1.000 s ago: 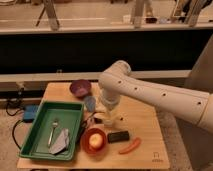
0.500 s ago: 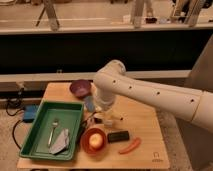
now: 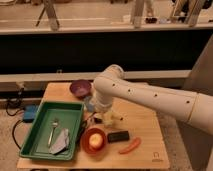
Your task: Place brush in purple bowl
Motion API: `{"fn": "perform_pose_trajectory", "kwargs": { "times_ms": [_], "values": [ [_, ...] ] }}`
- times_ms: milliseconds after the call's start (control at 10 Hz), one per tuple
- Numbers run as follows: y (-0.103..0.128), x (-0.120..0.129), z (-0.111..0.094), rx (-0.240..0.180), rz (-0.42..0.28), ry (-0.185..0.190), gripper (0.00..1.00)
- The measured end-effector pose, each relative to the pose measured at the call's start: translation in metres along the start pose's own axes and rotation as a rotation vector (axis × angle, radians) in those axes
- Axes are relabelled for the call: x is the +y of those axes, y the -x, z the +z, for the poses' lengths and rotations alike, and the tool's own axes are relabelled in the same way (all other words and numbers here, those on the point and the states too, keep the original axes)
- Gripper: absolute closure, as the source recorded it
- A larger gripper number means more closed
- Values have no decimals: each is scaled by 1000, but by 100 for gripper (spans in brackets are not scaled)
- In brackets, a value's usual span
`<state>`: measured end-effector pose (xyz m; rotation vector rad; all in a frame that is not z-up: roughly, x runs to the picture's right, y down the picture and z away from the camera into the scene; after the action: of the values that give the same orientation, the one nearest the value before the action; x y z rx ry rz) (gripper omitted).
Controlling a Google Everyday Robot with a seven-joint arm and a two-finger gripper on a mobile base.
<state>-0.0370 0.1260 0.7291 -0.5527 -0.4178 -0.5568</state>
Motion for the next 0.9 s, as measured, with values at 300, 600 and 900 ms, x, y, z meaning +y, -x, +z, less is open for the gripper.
{"fn": "perform_pose_trajectory", "kwargs": {
  "times_ms": [300,600,900],
  "values": [
    [17,-8,24,-14,-89,-14,20],
    [16,-11,40,-3,-125,-10,20],
    [11,-13,63,-4,-148,2,20]
  ]
}}
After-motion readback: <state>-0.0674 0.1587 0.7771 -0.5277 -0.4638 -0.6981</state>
